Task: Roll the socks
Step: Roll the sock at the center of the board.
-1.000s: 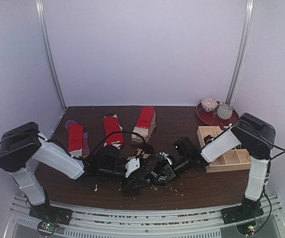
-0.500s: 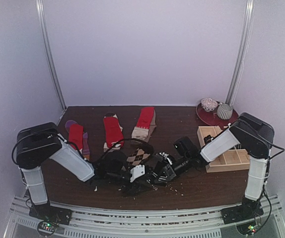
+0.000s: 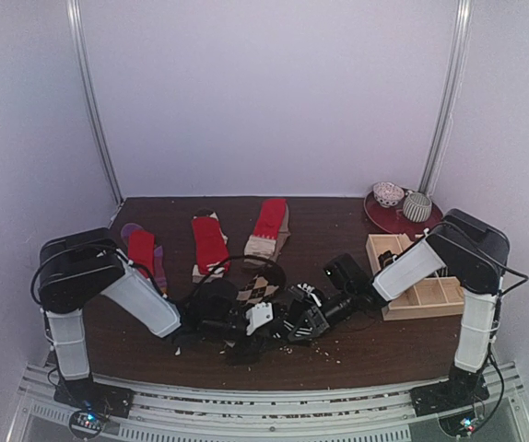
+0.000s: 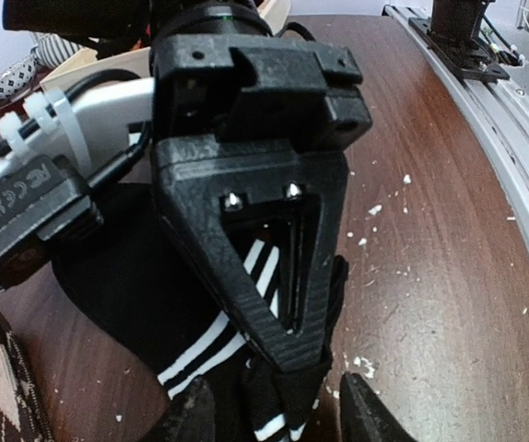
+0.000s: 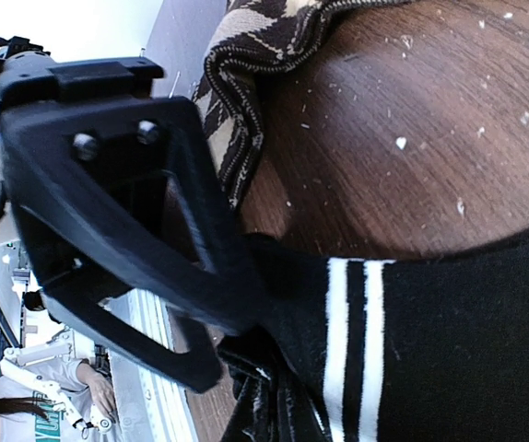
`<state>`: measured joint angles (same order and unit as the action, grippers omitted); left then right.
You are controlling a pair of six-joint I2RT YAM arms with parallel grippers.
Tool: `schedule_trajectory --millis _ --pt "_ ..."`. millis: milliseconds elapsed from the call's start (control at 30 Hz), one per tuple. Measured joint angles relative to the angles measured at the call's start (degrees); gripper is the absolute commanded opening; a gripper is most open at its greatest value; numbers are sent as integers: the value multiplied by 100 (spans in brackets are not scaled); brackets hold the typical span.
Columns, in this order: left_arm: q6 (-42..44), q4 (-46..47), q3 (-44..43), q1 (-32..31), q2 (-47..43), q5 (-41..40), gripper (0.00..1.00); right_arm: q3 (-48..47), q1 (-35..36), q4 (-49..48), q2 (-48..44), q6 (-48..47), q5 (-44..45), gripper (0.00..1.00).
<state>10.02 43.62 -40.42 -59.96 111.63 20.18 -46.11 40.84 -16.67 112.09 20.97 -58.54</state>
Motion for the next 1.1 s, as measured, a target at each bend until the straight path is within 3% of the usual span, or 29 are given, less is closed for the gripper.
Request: schedule_trajectory --millis 100,367,500,700,933,1100 --pt "0 -44 -48 -4 125 39 39 0 0 4 0 0 -4 4" --pt "90 -527 -369 -101 269 66 0 2 -13 37 -13 0 -59 4" --pt "37 -645 -450 -90 286 116 0 39 -50 74 -37 20 -125 5" --pt "-297 -710 -455 -101 267 125 0 236 -59 -39 -278 46 -28 19" --pt "-1320 -1727 -684 -111 -11 155 0 1078 -70 -592 -1633 -17 734 29" --pt "-2098 -2612 -942 -105 -144 398 0 1711 184 -1241 -2573 -632 1471 33"
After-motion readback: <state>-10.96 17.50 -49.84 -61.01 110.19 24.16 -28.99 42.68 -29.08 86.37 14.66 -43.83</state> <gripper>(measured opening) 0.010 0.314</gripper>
